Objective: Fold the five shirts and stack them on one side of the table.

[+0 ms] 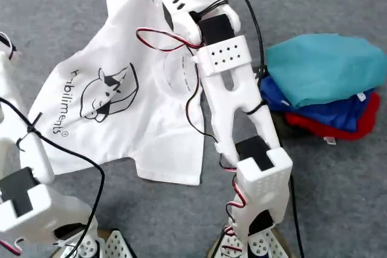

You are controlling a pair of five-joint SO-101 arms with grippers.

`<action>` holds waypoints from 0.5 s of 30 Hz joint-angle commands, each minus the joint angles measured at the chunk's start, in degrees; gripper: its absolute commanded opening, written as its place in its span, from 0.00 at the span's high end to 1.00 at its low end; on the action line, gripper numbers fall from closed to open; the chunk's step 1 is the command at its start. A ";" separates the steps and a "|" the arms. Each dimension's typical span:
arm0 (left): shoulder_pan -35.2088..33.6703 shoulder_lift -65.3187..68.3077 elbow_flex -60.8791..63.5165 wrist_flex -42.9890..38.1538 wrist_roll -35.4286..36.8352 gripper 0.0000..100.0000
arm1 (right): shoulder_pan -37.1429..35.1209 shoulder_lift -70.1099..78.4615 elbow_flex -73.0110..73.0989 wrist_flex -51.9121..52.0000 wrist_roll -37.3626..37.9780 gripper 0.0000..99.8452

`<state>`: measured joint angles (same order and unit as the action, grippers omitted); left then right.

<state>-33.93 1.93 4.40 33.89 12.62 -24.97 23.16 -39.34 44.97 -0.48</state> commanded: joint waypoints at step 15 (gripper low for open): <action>12.22 23.34 -31.82 18.02 4.84 0.87 | 3.65 7.08 17.98 -3.69 6.86 1.00</action>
<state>-23.38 22.24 -18.29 49.80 15.16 -22.07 30.81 -23.52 43.91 6.29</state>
